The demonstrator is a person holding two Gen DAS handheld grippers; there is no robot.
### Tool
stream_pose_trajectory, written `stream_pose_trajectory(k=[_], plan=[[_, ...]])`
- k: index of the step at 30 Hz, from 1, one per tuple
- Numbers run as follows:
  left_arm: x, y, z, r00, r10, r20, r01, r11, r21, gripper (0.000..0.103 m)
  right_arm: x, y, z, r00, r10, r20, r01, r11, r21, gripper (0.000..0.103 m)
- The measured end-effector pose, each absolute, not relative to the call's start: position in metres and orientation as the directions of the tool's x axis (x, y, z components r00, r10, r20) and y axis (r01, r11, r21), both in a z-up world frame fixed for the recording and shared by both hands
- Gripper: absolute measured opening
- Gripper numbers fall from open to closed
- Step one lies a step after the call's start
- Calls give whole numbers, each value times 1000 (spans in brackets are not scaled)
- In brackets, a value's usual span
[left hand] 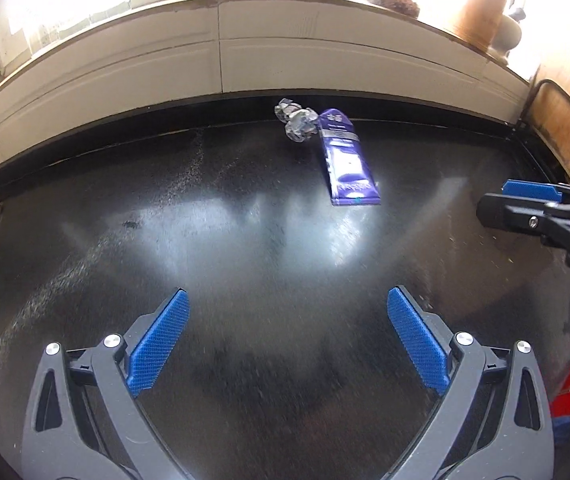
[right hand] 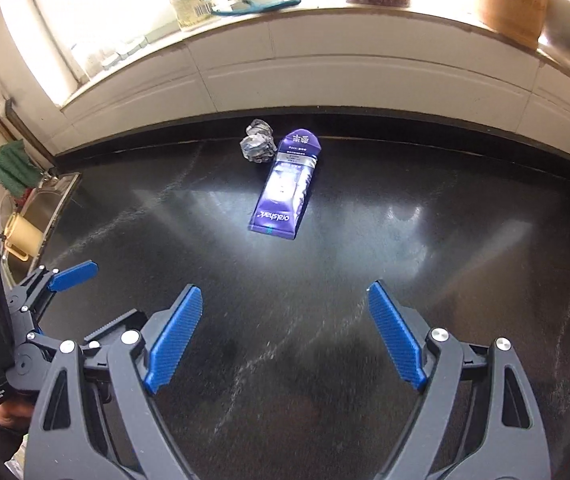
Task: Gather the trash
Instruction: 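Return both open tools over the counter toward the purple tube and foil, then grasp the crumpled foil with left tool while right tool grasps the purple tube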
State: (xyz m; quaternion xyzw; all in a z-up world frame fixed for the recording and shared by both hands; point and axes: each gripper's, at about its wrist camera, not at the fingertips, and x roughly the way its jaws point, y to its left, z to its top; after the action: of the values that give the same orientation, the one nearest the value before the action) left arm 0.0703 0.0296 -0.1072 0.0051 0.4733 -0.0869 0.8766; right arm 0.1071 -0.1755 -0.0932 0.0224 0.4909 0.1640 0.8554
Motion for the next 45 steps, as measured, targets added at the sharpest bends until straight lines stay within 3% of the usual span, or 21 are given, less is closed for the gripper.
stream_pose_trajectory(k=[12, 18, 21, 23, 24, 36, 40, 42, 43, 45], plan=[[148, 49, -146, 494, -144, -858, 183, 981, -59, 96, 222, -119, -161, 405, 242, -882, -279, 951, 133, 82], [172, 56, -155, 480, -157, -863, 214, 975, -59, 96, 253, -110, -175, 460, 179, -870, -297, 954, 39, 82], [186, 54, -156, 479, -178, -859, 229, 971, -73, 96, 260, -118, -176, 479, 177, -860, -305, 952, 26, 75], [198, 50, -156, 481, -193, -855, 246, 966, -80, 96, 261, -124, -174, 483, 186, -856, -316, 948, 28, 56], [204, 47, -157, 483, -199, -853, 253, 964, -82, 96, 263, -128, -173, 479, 192, -857, -328, 944, 28, 52], [271, 8, -162, 510, -259, -820, 311, 945, -105, 94, 261, -158, -176, 436, 215, -874, -368, 929, 45, 52], [277, -1, -159, 531, -248, -810, 328, 942, -73, 66, 255, -158, -178, 431, 218, -876, -351, 934, 60, 52], [276, -4, -158, 538, -235, -810, 332, 942, -53, 36, 253, -156, -179, 428, 220, -876, -345, 936, 67, 52], [277, -6, -157, 539, -221, -813, 328, 944, -39, 30, 251, -156, -179, 427, 221, -877, -345, 936, 68, 51], [275, -3, -155, 532, -215, -819, 322, 946, -40, 29, 246, -157, -179, 417, 223, -881, -336, 939, 79, 51]])
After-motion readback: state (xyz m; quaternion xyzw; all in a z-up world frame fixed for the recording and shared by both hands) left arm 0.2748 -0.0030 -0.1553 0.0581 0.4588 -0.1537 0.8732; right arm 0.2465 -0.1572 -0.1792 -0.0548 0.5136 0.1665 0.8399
